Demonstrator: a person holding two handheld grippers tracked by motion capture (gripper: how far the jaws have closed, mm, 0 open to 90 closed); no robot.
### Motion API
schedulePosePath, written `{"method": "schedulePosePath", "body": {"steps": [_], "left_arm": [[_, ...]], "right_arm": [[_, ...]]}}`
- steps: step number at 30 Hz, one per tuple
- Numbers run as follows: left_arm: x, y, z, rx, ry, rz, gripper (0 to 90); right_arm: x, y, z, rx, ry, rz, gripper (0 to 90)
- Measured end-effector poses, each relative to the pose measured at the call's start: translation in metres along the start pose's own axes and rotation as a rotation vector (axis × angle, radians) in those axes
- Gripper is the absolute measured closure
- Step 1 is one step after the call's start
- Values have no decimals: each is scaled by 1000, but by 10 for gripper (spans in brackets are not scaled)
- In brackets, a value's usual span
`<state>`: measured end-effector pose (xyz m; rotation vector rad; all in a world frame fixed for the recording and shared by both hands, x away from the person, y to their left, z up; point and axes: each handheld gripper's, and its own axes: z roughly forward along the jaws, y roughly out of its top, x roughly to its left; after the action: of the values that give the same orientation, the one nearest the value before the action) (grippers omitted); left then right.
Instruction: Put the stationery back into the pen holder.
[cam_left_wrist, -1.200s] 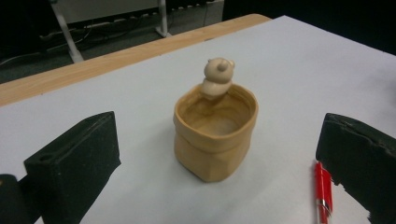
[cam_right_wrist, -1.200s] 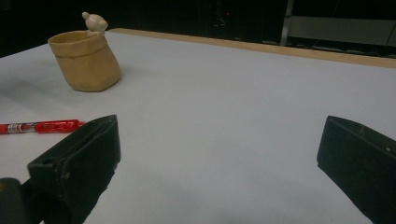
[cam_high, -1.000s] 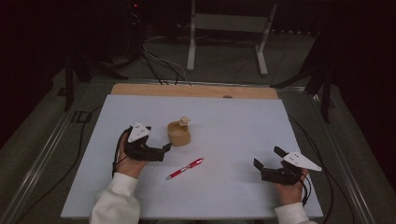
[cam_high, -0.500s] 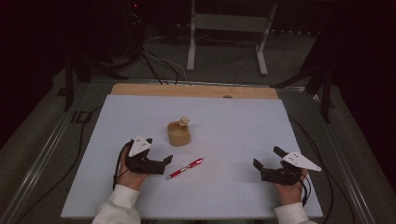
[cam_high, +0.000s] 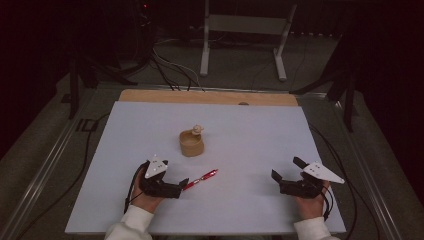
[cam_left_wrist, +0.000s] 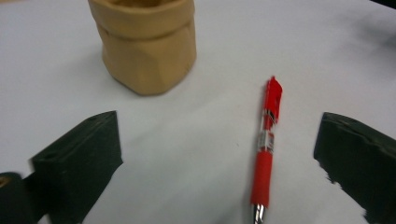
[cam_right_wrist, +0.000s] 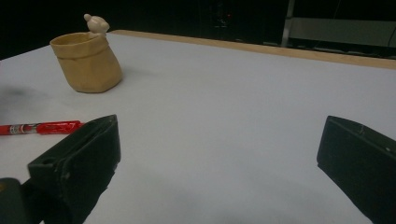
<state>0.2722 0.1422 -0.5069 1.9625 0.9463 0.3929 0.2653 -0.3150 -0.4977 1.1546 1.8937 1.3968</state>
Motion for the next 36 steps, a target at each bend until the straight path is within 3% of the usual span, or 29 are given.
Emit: {"method": "schedulePosePath", "body": {"steps": [5, 9, 11, 18, 19, 21, 23, 28, 36], "left_arm": [[-7, -5, 4, 55, -26, 12, 77], [-13, -8, 8, 97, -7, 32, 146], [-15, -9, 9, 114, -17, 47, 186], [-21, -12, 12, 181, -35, 93, 619], [-23, -13, 13, 206, -25, 124, 619], [-24, -13, 13, 213, -33, 145, 770], [-27, -12, 13, 221, -20, 169, 801], [-26, -11, 13, 215, -31, 167, 810], [-24, -2, 6, 161, -37, 159, 813]], "right_arm": [[1, 0, 0, 0, -1, 0, 0], [0, 0, -1, -1, -3, 0, 0], [0, 0, -1, 3, -5, -1, 0], [0, 0, -1, 2, -6, 0, 0], [0, 0, -1, 3, -5, 0, 0], [1, 0, 0, 6, -6, -1, 0], [1, 0, 0, 6, -6, 0, 0], [1, 0, 0, 5, -2, -4, 0], [1, 0, 0, 8, -4, -4, 0]]}}
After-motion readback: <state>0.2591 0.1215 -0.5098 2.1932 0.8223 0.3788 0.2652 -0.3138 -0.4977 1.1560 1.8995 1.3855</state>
